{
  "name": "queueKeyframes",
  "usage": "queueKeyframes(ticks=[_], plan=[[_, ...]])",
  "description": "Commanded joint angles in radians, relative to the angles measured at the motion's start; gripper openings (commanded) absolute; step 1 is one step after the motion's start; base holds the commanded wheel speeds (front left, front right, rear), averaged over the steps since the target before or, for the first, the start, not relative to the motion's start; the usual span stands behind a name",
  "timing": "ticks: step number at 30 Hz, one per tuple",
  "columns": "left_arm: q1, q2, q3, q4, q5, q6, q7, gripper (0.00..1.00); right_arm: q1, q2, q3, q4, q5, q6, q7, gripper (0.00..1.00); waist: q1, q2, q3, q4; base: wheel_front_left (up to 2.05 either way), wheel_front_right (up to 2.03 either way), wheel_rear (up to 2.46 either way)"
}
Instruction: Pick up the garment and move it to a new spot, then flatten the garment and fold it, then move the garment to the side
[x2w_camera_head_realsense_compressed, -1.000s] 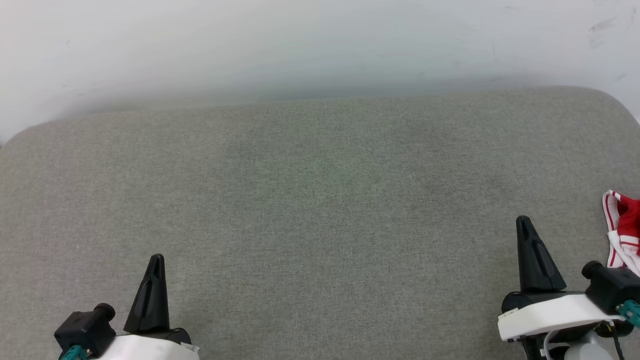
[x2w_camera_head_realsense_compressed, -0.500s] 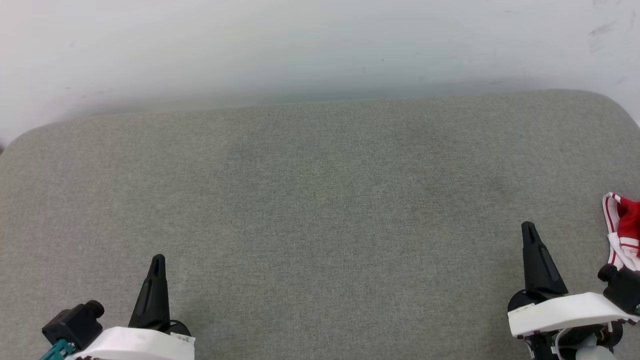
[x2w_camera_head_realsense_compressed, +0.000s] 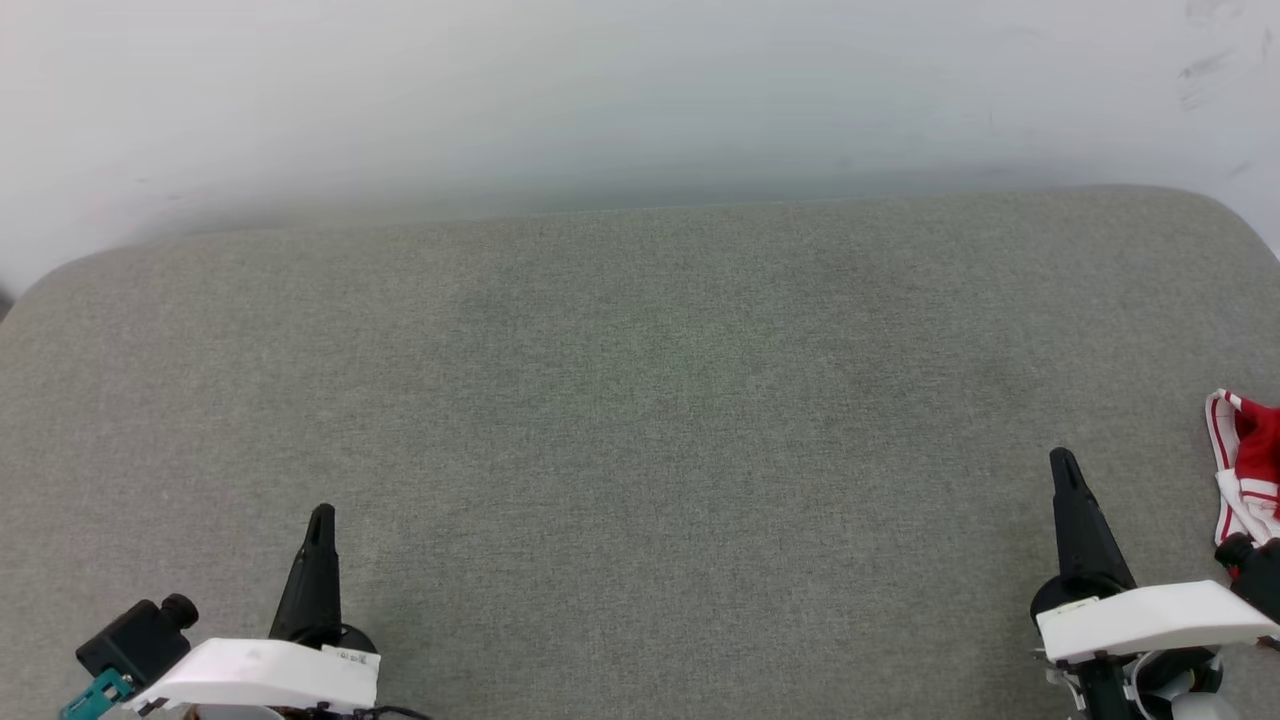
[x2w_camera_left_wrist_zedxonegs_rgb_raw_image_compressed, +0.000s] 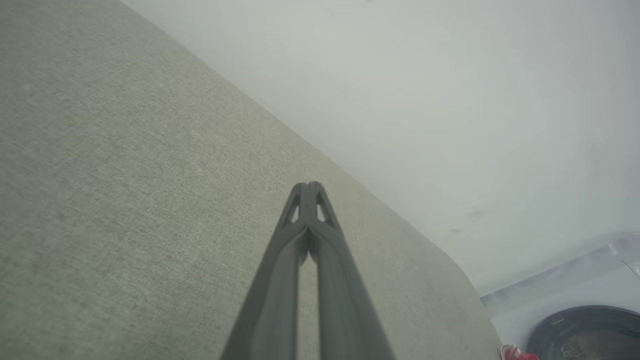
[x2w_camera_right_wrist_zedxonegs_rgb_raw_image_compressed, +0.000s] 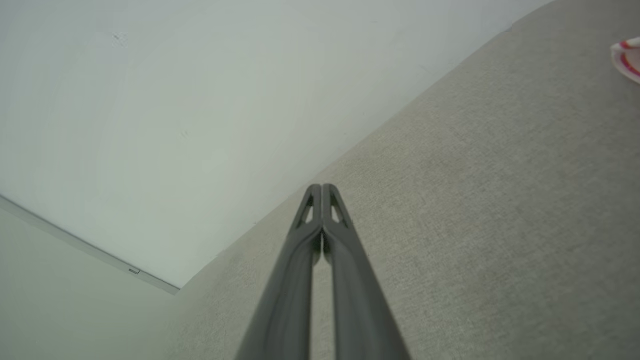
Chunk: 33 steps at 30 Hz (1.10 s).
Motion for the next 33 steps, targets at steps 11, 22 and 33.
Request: queueKeyframes(ticks=[11, 22, 33], plan=[[-0.046, 0.007, 0.001, 0.016, -0.155, 0.0, 0.038, 0.0, -0.031, -0.012, -0.01, 0.003, 0.164, 0.0, 0.037, 0.0, 0.0, 0.0, -0.006, 0.002, 0.0, 0.0, 0.0], [-0.063, 0.005, 0.004, 0.038, -0.278, 0.0, 0.07, 0.0, -0.037, -0.013, -0.018, 0.015, 0.292, 0.0, 0.069, 0.0, 0.0, 0.0, -0.012, 0.005, 0.0, 0.0, 0.0], [-0.078, 0.002, 0.008, 0.059, -0.389, 0.0, 0.1, 0.0, -0.039, -0.013, -0.027, 0.025, 0.407, 0.0, 0.099, 0.0, 0.0, 0.0, -0.018, 0.007, 0.0, 0.0, 0.0]])
